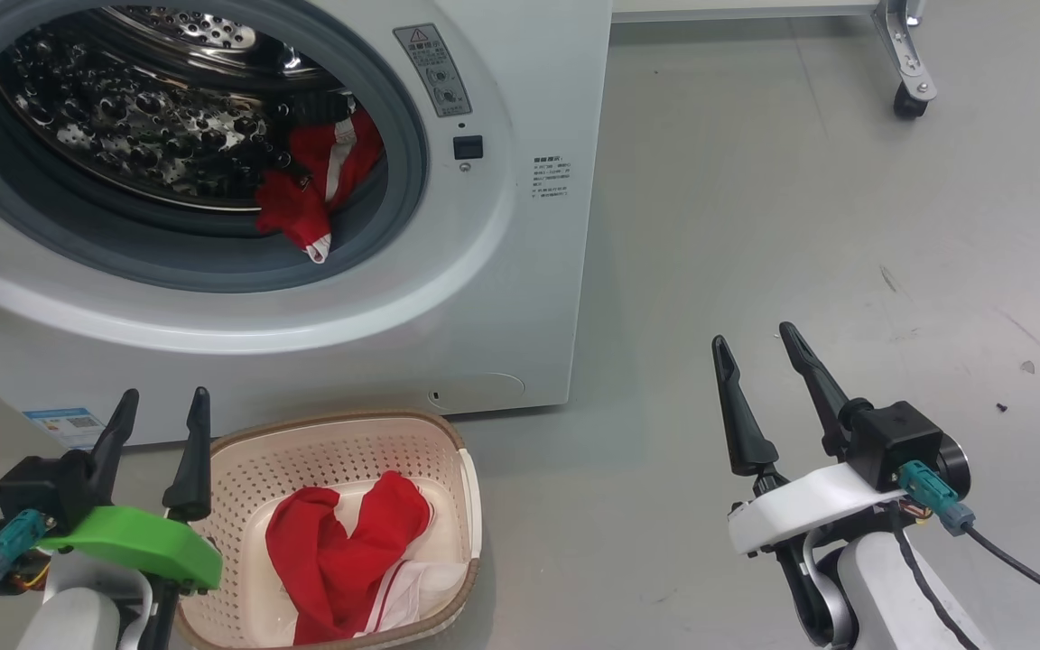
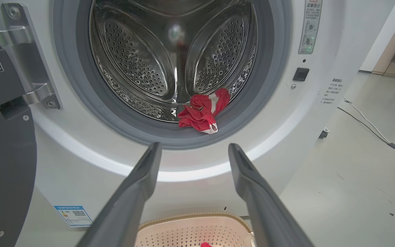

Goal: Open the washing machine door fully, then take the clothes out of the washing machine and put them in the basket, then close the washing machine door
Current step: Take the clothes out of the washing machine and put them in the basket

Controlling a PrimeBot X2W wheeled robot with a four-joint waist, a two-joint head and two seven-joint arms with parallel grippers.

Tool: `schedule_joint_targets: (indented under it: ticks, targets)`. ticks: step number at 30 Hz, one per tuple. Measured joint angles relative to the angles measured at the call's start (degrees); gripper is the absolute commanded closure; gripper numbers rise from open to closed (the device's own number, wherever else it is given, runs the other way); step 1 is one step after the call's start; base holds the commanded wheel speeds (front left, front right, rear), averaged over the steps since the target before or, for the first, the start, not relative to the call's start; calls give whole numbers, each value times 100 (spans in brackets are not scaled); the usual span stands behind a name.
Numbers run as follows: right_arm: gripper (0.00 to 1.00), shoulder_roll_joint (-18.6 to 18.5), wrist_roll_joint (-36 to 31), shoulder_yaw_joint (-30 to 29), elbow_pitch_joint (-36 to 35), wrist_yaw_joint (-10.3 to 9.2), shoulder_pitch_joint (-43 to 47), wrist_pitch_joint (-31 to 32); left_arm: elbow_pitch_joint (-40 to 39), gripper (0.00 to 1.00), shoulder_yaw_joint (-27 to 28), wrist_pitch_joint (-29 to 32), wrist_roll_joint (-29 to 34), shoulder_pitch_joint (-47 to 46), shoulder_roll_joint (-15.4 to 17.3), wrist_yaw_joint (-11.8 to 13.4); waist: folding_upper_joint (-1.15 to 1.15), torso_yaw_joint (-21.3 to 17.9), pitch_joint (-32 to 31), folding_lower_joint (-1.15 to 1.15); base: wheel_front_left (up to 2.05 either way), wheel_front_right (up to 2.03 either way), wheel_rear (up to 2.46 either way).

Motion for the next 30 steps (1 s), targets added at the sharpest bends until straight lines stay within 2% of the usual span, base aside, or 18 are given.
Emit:
schedule_joint_targets:
  ticks: [11, 16, 30]
  targets:
    - [0, 3, 8, -125, -5, 36, 119, 0, -604, 0, 378, 0, 87, 483, -137, 147, 0, -43, -70, 0, 0, 0, 0]
    - [0, 4, 8, -267, -46, 33, 158, 0, -857, 0, 388, -1, 186, 631, -301, 154, 0, -4, -80, 0, 0, 0, 0]
    - [0, 20, 8, -349, -105, 41, 218, 0, -1325, 0, 567, -1, 435, 1067, -432, 177, 0, 64, -81, 0, 0, 0, 0]
